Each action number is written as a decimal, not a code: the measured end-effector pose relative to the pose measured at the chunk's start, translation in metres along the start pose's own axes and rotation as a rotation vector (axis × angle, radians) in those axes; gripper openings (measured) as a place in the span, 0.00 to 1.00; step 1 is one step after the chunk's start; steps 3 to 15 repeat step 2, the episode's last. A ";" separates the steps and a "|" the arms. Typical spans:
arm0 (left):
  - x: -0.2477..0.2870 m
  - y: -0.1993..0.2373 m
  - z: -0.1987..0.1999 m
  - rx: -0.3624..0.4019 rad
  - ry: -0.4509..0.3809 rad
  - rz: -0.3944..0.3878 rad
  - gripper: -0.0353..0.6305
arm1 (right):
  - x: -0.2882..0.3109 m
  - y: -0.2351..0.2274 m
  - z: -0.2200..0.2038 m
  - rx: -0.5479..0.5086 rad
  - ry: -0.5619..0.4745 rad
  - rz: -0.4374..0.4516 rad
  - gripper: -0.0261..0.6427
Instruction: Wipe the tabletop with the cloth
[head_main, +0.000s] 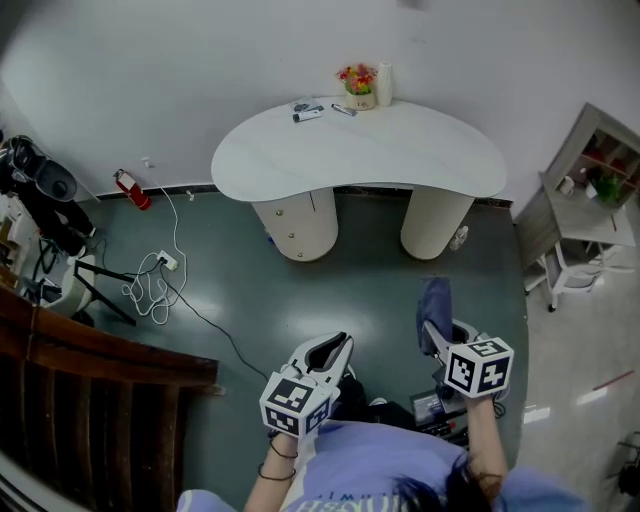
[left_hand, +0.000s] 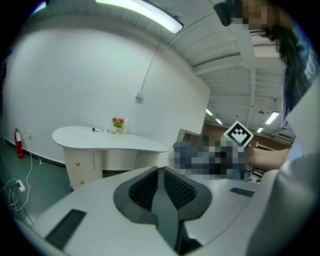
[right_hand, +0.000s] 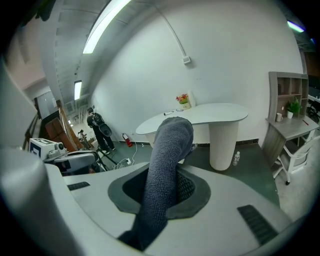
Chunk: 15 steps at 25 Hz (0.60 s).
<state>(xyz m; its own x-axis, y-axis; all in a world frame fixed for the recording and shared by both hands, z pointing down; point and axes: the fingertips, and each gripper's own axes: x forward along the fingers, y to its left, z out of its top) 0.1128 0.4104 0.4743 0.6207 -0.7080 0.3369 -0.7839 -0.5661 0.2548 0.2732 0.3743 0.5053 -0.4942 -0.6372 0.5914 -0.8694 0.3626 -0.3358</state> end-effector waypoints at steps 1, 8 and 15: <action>0.001 -0.004 0.000 0.002 0.000 -0.001 0.10 | -0.003 -0.003 -0.003 0.003 0.003 -0.001 0.15; 0.002 -0.008 -0.001 0.004 0.000 -0.003 0.10 | -0.007 -0.006 -0.006 0.007 0.006 -0.002 0.15; 0.002 -0.008 -0.001 0.004 0.000 -0.003 0.10 | -0.007 -0.006 -0.006 0.007 0.006 -0.002 0.15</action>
